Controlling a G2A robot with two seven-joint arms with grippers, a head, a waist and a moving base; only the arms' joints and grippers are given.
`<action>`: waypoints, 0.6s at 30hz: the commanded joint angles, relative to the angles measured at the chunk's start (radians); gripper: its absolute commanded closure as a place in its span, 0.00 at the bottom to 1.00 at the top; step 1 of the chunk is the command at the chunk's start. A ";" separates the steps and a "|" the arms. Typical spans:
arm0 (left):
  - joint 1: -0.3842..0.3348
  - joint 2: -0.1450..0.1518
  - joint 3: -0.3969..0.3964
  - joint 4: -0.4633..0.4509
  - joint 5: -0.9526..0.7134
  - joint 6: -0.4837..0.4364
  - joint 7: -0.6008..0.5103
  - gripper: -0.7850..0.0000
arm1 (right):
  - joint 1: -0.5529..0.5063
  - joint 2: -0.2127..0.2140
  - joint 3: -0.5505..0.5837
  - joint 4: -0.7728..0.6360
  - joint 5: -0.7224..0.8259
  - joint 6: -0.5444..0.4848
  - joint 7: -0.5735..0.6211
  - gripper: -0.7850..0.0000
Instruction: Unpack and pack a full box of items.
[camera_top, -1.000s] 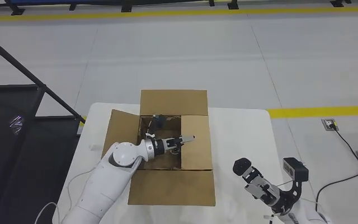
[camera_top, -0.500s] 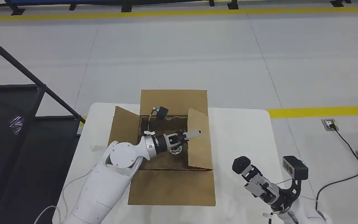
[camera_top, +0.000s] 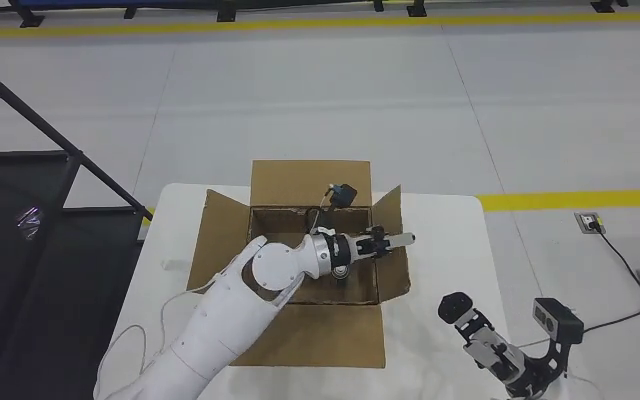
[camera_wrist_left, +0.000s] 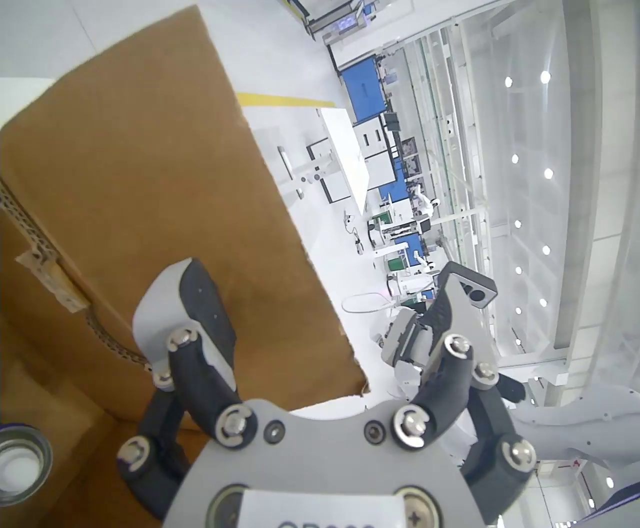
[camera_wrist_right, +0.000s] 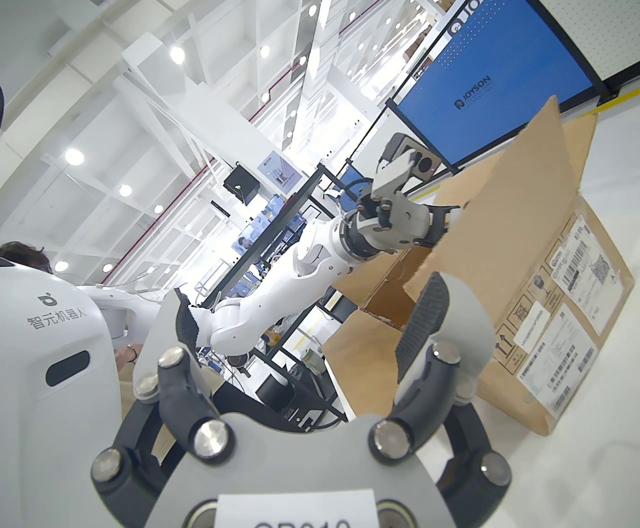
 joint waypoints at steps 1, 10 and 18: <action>-0.029 -0.023 0.037 0.058 -0.017 -0.002 -0.001 0.00 | 0.000 0.000 0.000 0.000 0.000 0.000 0.000 0.00; -0.104 -0.104 0.130 0.227 -0.054 -0.023 0.006 0.00 | -0.003 0.000 0.008 -0.009 -0.042 0.030 -0.047 0.00; -0.125 -0.142 0.142 0.310 -0.066 -0.029 -0.003 0.00 | -0.011 -0.002 0.020 -0.050 -0.156 0.012 -0.185 0.00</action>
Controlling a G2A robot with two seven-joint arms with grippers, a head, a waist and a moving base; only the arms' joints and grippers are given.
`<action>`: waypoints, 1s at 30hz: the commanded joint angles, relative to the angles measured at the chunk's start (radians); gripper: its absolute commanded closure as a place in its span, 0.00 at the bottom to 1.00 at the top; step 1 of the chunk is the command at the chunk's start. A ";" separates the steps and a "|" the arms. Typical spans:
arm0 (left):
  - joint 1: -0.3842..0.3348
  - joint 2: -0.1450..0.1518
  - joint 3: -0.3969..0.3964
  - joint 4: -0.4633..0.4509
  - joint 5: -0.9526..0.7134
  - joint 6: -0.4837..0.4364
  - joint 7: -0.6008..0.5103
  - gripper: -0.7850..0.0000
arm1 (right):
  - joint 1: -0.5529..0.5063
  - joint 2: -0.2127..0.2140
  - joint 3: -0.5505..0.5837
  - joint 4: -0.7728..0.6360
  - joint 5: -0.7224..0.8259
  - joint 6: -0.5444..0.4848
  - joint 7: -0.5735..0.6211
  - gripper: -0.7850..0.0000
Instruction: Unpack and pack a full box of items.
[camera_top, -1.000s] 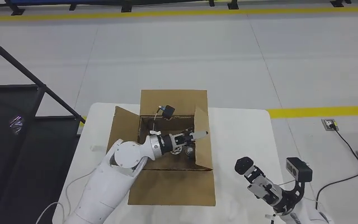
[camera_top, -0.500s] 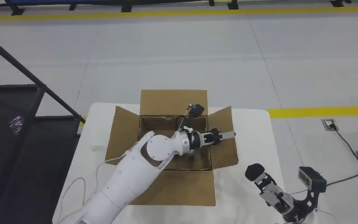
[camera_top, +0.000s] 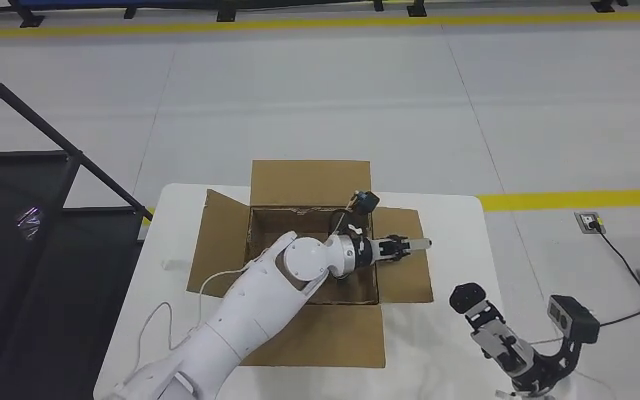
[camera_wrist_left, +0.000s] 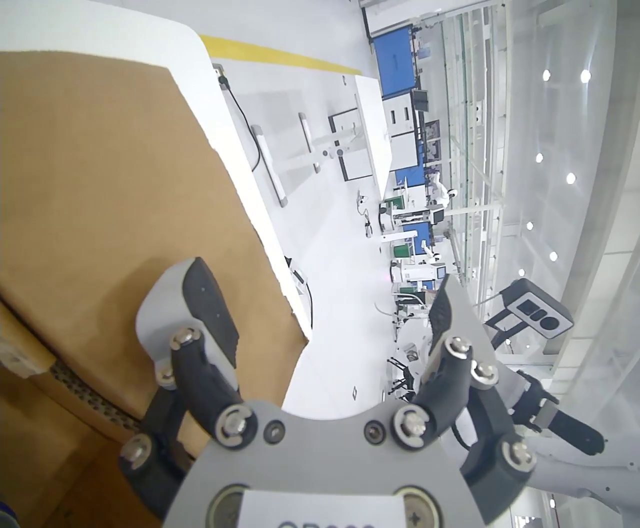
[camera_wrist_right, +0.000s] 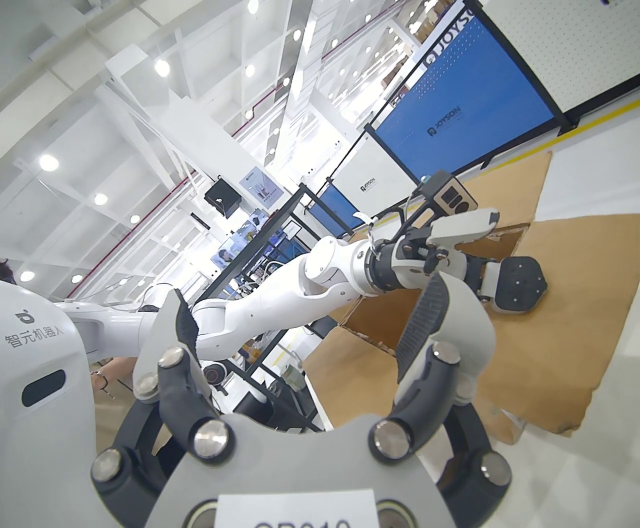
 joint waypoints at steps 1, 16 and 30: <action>-0.001 -0.007 0.001 0.009 -0.001 -0.006 -0.007 0.00 | 0.001 -0.001 -0.003 -0.019 -0.036 0.004 -0.026 0.00; 0.153 0.120 -0.313 -0.378 0.196 0.014 -0.042 0.00 | 0.149 0.018 -0.117 -0.265 -0.426 0.283 0.108 0.00; 0.812 0.269 -1.015 -1.054 0.239 0.046 -0.098 0.00 | 0.632 -0.005 -0.599 -0.101 -0.755 0.671 0.403 0.00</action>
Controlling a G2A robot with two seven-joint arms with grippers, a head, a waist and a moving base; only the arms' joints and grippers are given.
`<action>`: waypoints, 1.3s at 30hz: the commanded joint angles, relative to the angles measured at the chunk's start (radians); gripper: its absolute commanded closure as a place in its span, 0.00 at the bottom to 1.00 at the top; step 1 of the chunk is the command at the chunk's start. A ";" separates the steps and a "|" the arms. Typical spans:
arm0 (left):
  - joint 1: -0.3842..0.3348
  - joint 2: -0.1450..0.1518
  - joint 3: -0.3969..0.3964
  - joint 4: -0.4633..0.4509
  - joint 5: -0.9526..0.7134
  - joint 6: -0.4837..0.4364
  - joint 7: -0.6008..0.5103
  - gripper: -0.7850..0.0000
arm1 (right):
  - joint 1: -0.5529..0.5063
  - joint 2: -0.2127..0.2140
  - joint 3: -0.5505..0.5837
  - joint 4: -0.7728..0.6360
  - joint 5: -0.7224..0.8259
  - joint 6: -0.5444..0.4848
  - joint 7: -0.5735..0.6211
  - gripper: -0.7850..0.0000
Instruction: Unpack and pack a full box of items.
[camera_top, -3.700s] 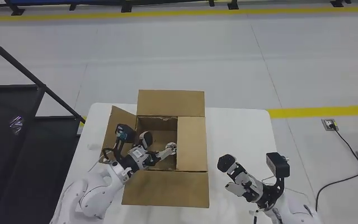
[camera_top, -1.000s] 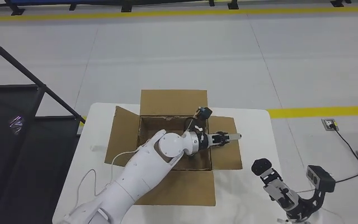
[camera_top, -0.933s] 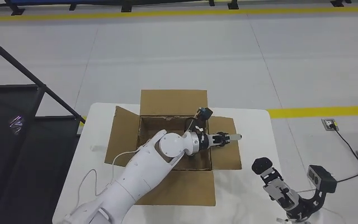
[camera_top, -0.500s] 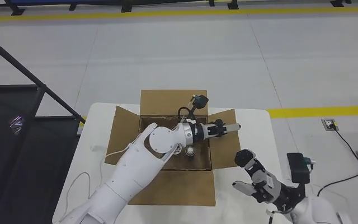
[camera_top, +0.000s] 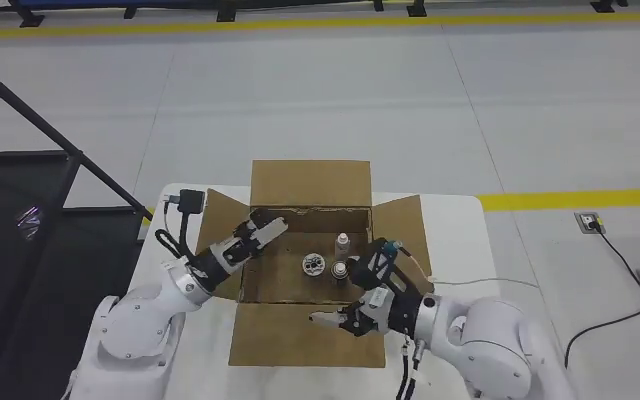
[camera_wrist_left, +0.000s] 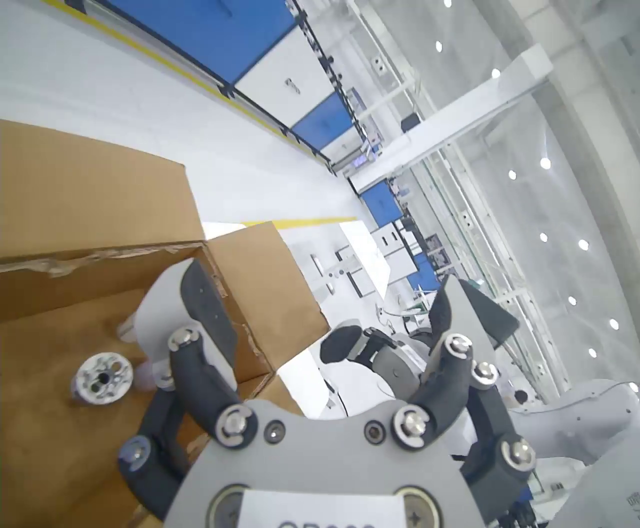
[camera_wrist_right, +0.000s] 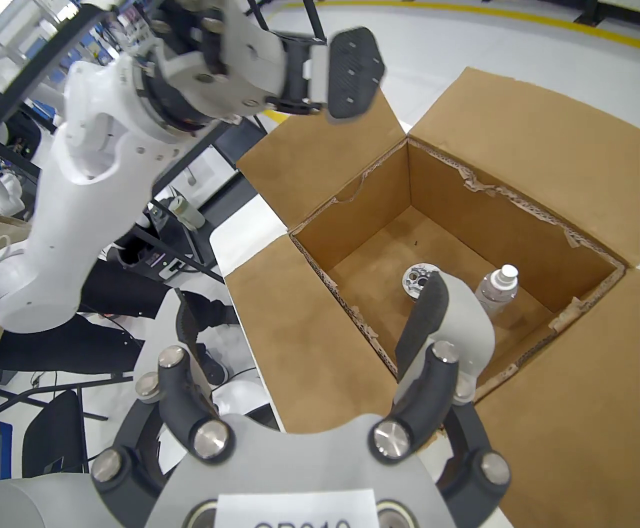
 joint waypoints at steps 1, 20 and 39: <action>0.076 0.007 -0.079 -0.028 -0.032 -0.019 0.005 0.00 | 0.086 -0.009 -0.056 0.075 0.000 0.056 0.019 0.00; 0.165 0.016 -0.159 -0.036 -0.078 -0.024 0.054 0.00 | 0.242 -0.041 -0.224 0.251 -0.085 0.241 0.049 0.00; 0.176 0.022 -0.202 0.019 -0.141 0.016 0.100 0.00 | 0.473 -0.130 -0.460 0.674 -0.257 0.494 0.196 0.00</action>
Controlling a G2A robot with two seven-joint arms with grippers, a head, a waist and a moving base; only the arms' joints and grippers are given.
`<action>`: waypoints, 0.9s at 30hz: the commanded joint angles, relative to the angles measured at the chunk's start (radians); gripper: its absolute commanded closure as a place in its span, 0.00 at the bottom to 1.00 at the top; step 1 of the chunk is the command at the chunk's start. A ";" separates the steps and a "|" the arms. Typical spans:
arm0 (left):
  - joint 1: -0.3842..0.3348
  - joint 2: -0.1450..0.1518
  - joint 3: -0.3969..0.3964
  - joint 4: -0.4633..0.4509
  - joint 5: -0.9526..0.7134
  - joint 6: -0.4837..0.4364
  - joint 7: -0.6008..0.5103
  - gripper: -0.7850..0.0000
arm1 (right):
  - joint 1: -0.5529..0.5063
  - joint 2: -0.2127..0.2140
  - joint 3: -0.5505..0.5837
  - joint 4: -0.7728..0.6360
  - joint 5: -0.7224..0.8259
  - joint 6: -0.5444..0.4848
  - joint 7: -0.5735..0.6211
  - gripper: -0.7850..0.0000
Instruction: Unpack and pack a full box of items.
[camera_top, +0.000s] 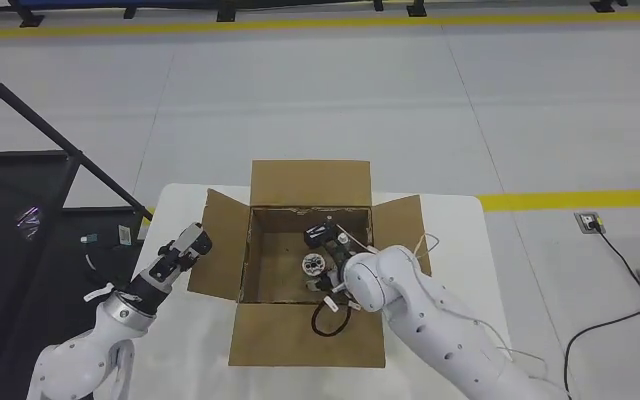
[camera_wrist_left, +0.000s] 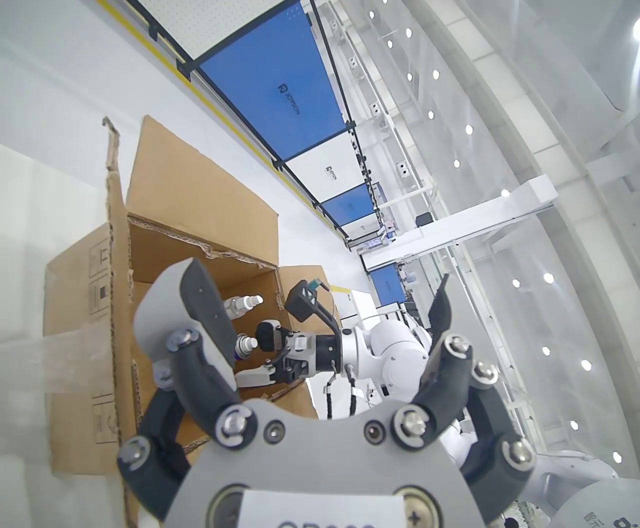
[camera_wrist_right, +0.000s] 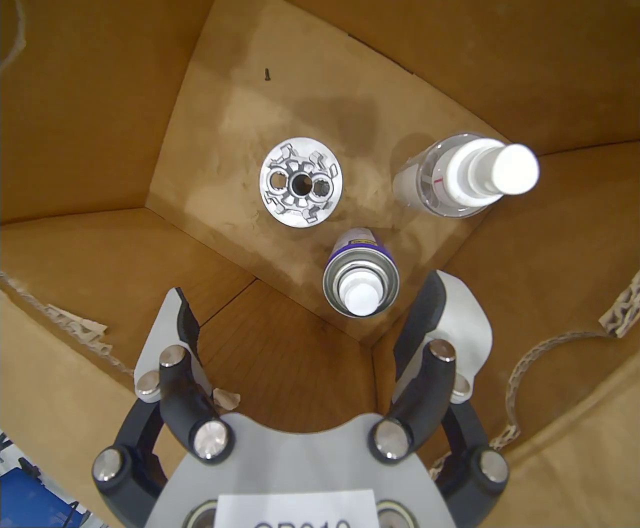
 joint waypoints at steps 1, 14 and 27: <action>0.000 0.000 0.000 0.000 0.000 0.000 0.000 0.00 | 0.008 -0.006 -0.010 0.026 -0.018 0.016 0.008 0.00; 0.000 0.000 0.000 0.000 0.000 0.000 0.000 0.00 | 0.037 -0.041 -0.008 0.176 0.014 0.022 -0.050 0.54; 0.000 0.000 0.000 0.000 0.000 0.000 0.000 0.00 | -0.076 -0.011 0.067 -0.121 -0.122 0.084 0.013 1.00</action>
